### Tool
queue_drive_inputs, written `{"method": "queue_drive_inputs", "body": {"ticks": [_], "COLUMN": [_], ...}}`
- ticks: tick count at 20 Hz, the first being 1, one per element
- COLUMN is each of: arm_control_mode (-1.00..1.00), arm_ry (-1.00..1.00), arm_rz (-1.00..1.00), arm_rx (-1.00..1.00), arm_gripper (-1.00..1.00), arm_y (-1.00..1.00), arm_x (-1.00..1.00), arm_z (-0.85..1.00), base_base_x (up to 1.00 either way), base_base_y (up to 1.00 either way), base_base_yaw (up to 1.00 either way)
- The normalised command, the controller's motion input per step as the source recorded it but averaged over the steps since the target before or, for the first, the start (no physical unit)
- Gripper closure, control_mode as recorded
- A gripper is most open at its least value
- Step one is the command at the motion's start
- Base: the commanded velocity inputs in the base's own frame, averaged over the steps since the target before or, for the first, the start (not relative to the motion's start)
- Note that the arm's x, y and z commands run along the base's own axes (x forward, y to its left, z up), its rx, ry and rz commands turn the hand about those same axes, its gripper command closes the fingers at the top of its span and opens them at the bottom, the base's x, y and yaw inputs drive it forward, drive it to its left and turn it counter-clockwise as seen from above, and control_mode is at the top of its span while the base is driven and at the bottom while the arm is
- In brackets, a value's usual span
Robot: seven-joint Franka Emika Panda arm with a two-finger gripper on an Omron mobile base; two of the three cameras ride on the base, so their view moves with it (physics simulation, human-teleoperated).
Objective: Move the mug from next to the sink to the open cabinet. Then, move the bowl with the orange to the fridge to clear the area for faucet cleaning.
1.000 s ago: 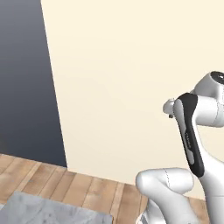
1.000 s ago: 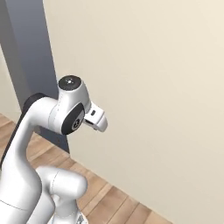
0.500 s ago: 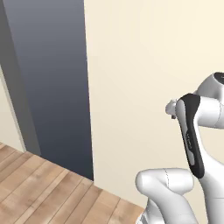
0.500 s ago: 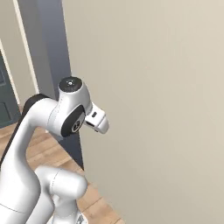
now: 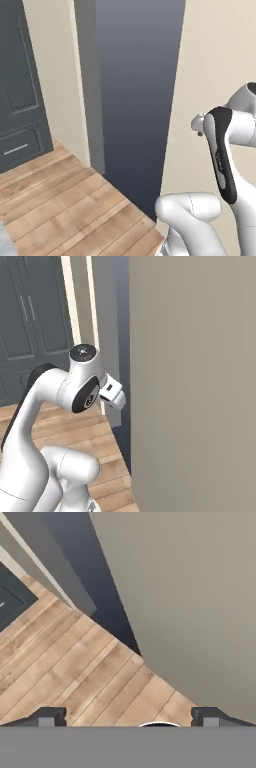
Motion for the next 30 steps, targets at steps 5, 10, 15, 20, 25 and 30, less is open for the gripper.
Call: {"method": "queue_drive_inputs", "body": {"ticks": [5,10,15,20,25,30], "arm_control_mode": [1.0,1.0,1.0,1.0,1.0,1.0], "arm_ry": [0.0,0.0,0.0,0.0,0.0,0.0], "arm_rz": [0.0,0.0,0.0,0.0,0.0,0.0], "arm_rx": [0.0,0.0,0.0,0.0,0.0,0.0], "arm_gripper": [-1.0,-1.0,-1.0,-1.0,-1.0,-1.0], "arm_y": [0.0,0.0,0.0,0.0,0.0,0.0], "arm_x": [0.0,0.0,0.0,0.0,0.0,0.0], "arm_z": [0.0,0.0,0.0,0.0,0.0,0.0], "base_base_x": [0.83,1.0,1.0,1.0,1.0,1.0], "base_base_y": [0.27,0.22,0.05,0.0,0.0,0.02], "base_base_yaw": [0.59,0.47,0.32,0.31,0.3,0.39]}}
